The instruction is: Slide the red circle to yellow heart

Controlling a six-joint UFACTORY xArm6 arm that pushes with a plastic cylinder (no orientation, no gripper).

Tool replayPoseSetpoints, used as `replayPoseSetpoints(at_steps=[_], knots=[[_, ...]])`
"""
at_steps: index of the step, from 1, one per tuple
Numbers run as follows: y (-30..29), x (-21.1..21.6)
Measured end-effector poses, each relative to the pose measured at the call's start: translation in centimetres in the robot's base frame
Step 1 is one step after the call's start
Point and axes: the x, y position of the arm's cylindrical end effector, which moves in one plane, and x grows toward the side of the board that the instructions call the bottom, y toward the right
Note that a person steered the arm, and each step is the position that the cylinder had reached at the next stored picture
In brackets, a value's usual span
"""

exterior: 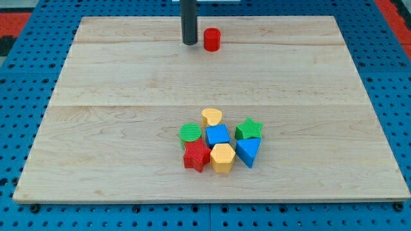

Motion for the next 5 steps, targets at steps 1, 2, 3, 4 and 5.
replayPoseSetpoints(at_steps=[1,2,3,4,5], knots=[[1.3,-3.0],[5.1,-1.6],[7.7,5.1],[8.4,11.4],[8.4,12.9]])
